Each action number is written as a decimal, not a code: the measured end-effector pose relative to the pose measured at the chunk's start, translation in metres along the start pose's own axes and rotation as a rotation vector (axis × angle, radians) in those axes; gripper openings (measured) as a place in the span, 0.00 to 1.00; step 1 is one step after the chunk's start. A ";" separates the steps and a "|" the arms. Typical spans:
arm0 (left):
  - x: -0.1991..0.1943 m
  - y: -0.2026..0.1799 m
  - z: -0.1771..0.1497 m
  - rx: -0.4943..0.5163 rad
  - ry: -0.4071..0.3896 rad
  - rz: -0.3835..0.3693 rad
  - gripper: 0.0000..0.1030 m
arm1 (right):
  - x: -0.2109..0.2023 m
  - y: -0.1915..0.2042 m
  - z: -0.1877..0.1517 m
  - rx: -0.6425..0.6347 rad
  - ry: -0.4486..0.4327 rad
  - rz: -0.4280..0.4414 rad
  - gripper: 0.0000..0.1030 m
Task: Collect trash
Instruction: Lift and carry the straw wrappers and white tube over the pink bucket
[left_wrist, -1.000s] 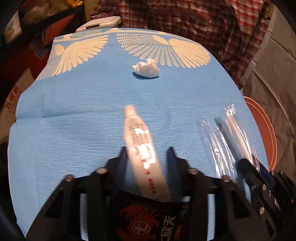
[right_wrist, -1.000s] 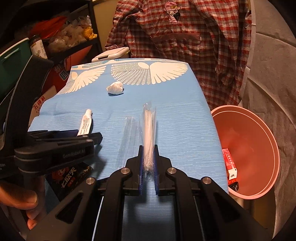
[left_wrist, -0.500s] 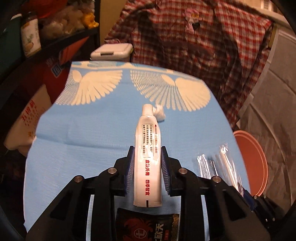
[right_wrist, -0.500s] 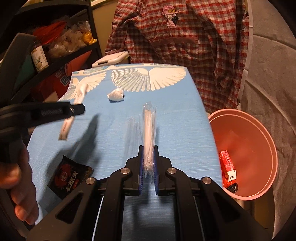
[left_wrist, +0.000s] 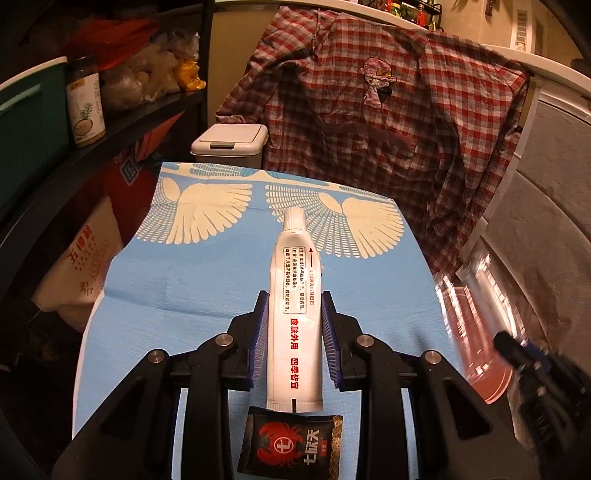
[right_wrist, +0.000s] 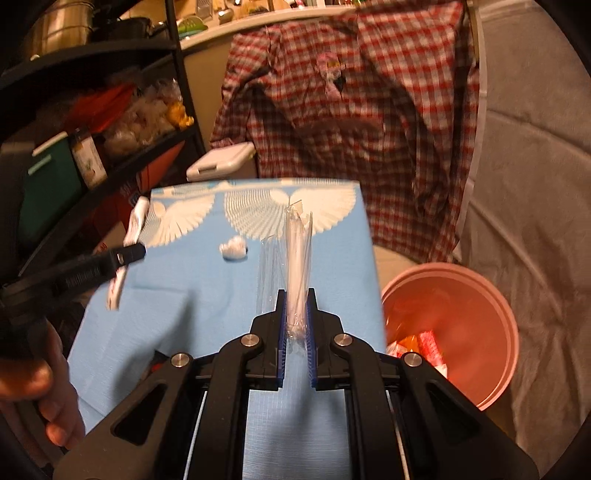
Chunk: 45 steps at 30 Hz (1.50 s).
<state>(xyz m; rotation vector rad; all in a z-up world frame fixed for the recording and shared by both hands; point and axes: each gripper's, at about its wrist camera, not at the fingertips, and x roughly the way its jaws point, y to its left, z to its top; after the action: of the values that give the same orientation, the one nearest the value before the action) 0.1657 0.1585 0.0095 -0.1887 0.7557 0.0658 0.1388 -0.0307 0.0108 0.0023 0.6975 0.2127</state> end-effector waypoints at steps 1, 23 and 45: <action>-0.003 0.000 0.000 0.002 -0.002 0.000 0.27 | -0.008 0.000 0.006 -0.017 -0.016 0.000 0.09; -0.029 -0.023 -0.005 0.061 -0.029 -0.005 0.27 | -0.040 -0.044 0.005 -0.014 -0.129 -0.027 0.09; -0.029 -0.059 -0.015 0.133 -0.029 -0.032 0.27 | -0.062 -0.092 -0.004 0.040 -0.157 -0.070 0.09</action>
<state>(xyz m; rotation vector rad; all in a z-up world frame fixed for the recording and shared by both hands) 0.1417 0.0977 0.0275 -0.0735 0.7255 -0.0121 0.1080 -0.1330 0.0410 0.0325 0.5445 0.1293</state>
